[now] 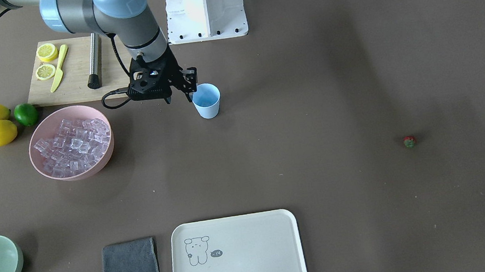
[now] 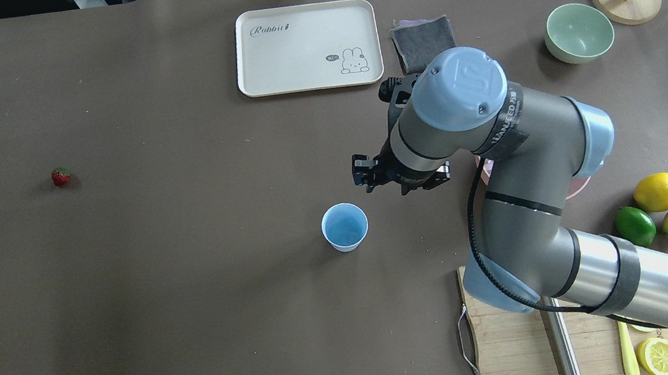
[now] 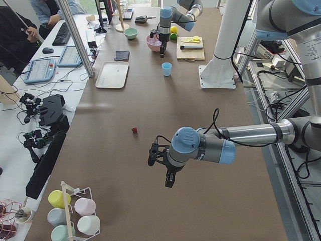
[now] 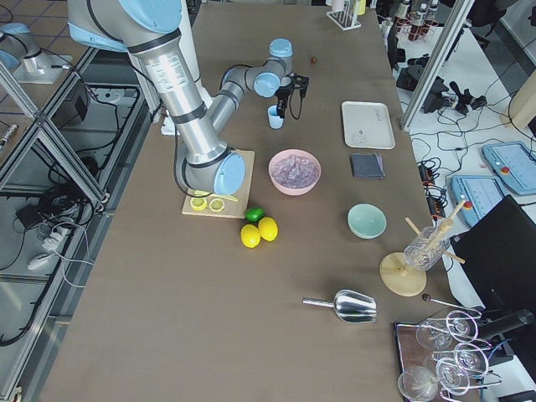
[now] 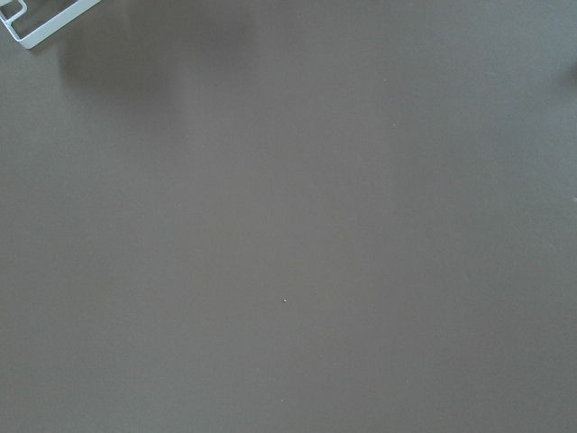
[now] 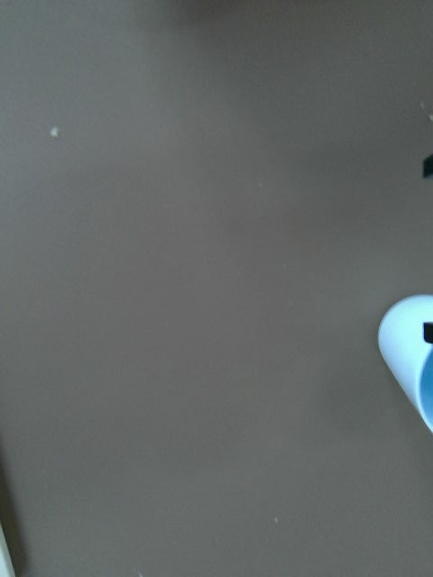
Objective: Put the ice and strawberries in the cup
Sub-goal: 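Move the right gripper back over the pink ice bowl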
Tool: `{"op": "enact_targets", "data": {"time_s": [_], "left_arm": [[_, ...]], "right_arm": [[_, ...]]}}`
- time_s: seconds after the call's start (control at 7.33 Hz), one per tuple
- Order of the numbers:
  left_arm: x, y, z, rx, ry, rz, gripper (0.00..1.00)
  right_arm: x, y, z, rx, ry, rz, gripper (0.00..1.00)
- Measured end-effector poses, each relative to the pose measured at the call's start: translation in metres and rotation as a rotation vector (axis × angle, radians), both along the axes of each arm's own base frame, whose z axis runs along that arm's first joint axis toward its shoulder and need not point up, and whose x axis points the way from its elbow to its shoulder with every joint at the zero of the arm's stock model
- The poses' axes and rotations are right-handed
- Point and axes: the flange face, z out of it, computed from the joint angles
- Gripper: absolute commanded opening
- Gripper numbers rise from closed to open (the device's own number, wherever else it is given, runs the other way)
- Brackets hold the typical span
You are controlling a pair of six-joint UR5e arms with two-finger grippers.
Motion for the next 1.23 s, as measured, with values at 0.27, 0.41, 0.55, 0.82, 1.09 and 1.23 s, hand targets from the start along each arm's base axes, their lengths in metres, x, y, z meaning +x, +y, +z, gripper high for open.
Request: {"op": "enact_targets", "data": {"time_s": [0.27, 0.41, 0.55, 0.82, 1.09, 1.23], "left_arm": [[0.000, 0.001, -0.001, 0.000, 0.009, 0.000, 0.98], [0.000, 0.001, -0.001, 0.000, 0.011, 0.000, 0.98], [0.000, 0.001, -0.001, 0.001, 0.011, -0.002, 0.98], [-0.001, 0.000, -0.002, 0.004, 0.011, -0.004, 0.98], [-0.001, -0.001, -0.003, 0.001, 0.012, -0.009, 0.98], [-0.002, -0.001, -0.005, -0.001, 0.015, -0.020, 0.98]], "right_arm": [[0.053, -0.024, 0.036, 0.039, 0.029, -0.018, 0.62], [0.077, -0.033, 0.056, 0.035, 0.051, 0.000, 0.63], [0.104, -0.038, 0.082, 0.006, 0.076, 0.033, 0.63], [0.142, -0.042, 0.114, -0.177, 0.086, 0.205, 0.71], [0.160, -0.050, 0.123, -0.409, 0.061, 0.445, 0.66], [0.163, -0.052, 0.125, -0.483, 0.052, 0.527, 0.63]]}}
